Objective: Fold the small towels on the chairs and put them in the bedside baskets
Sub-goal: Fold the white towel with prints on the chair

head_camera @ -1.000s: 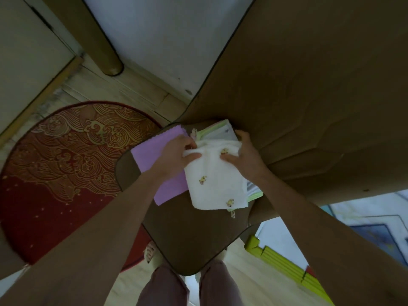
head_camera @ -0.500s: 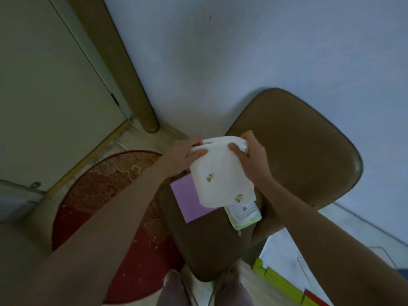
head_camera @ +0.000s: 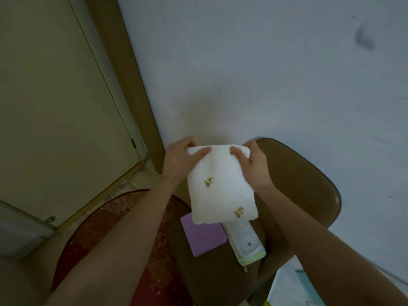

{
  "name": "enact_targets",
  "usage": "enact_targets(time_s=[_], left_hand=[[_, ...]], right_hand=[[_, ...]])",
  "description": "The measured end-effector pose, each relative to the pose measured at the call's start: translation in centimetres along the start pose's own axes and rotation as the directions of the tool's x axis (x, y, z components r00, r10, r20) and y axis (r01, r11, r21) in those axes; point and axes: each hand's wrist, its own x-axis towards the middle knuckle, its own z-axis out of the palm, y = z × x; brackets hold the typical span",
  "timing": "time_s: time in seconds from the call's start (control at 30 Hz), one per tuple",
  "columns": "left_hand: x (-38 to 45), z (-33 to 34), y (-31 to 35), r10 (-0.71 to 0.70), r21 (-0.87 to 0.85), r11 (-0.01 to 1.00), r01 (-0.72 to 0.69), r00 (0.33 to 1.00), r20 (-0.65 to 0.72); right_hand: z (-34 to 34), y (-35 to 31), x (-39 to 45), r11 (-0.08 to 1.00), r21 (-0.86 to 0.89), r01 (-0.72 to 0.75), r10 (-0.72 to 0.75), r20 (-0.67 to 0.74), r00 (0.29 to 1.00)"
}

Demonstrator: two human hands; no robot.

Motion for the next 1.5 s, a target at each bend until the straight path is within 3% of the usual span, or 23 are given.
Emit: enact_targets(time_s=[0.1,0.2,0.27,0.4,0.5,0.57,0.63,0.7,0.8,0.93,1.0,1.1,1.17,1.23,1.27,1.33,1.4,1.43,1.5], left_hand=[[-0.6,0.0,1.5,-0.136,-0.278,0.951,0.133,0.991,0.009],[-1.0,-0.7,2.3,-0.322,-0.378,0.829,0.411,0.905,0.277],[-1.8,-0.6,2.2,-0.352,-0.39,0.776,0.496,0.853,0.384],[-2.4,0.0,2.2,-0.365,-0.585,0.68,0.443,0.896,0.254],[-1.6,-0.1,2.2,-0.382,-0.591,0.708,0.386,0.914,0.138],[-1.2,0.0,1.6,-0.411,-0.591,0.717,0.369,0.909,0.069],[-0.8,-0.1,1.0,-0.452,-0.581,0.721,0.378,0.892,0.02],[-0.4,-0.3,0.0,-0.518,-0.55,0.71,0.44,0.855,0.015],[-0.2,-0.6,-1.3,-0.629,-0.482,0.627,0.612,0.763,0.149],[-1.7,-0.6,-1.5,-0.576,-0.328,0.64,0.695,0.716,0.395],[-2.6,-0.6,-1.2,-0.495,-0.325,0.671,0.667,0.729,0.474],[-3.5,-0.7,-0.8,-0.336,-0.346,0.774,0.53,0.808,0.485],[-3.8,-1.2,-1.0,-0.305,-0.349,0.813,0.465,0.852,0.426],[-3.9,-1.5,-1.5,-0.319,-0.363,0.809,0.462,0.865,0.388],[-3.9,-1.7,-1.7,-0.334,-0.374,0.799,0.471,0.865,0.375],[-3.8,-2.0,-2.2,-0.399,-0.365,0.783,0.504,0.856,0.327],[-3.6,-2.4,-2.7,-0.461,-0.326,0.772,0.545,0.834,0.302],[-3.6,-2.6,-2.8,-0.479,-0.313,0.765,0.563,0.822,0.306],[-3.5,-2.7,-2.9,-0.486,-0.3,0.76,0.577,0.81,0.328]], right_hand=[[-1.3,-1.3,0.2,0.996,0.086,-0.005,0.003,0.019,1.0],[-2.4,-2.0,0.3,0.994,0.106,-0.013,0.011,0.025,1.0],[-2.8,-2.3,0.4,0.992,0.126,-0.013,0.01,0.026,1.0],[-2.3,-2.5,0.7,0.99,0.121,-0.065,0.062,0.029,0.998],[-1.2,-2.4,0.4,0.889,0.371,-0.269,0.247,0.107,0.963],[-0.4,-1.9,-0.4,0.76,0.475,-0.442,0.346,0.28,0.895],[0.4,-1.3,-1.6,0.71,0.397,-0.582,0.41,0.44,0.799],[1.5,-0.7,-2.4,0.714,0.308,-0.629,0.439,0.504,0.744],[2.3,-0.5,-2.2,0.775,0.243,-0.584,0.455,0.426,0.782],[2.7,-0.3,-0.4,0.784,0.275,-0.557,0.504,0.243,0.829],[2.9,-0.2,0.7,0.762,0.247,-0.598,0.567,0.19,0.801],[3.0,-0.2,1.8,0.717,0.217,-0.663,0.644,0.159,0.749],[3.1,-0.6,1.6,0.829,0.103,-0.55,0.543,0.085,0.835],[3.2,-1.0,0.9,0.953,0.04,-0.3,0.297,0.068,0.953],[3.1,-1.4,0.4,0.98,0.044,-0.196,0.189,0.121,0.974],[2.6,-2.6,-0.7,0.991,0.035,-0.127,0.107,0.349,0.931],[1.8,-3.4,-1.1,0.994,-0.11,-0.019,0.081,0.589,0.804],[1.7,-3.3,-1.1,0.969,-0.221,0.11,0.061,0.645,0.762],[2.3,-2.5,-1.1,0.881,-0.375,0.29,0.0,0.612,0.791]])
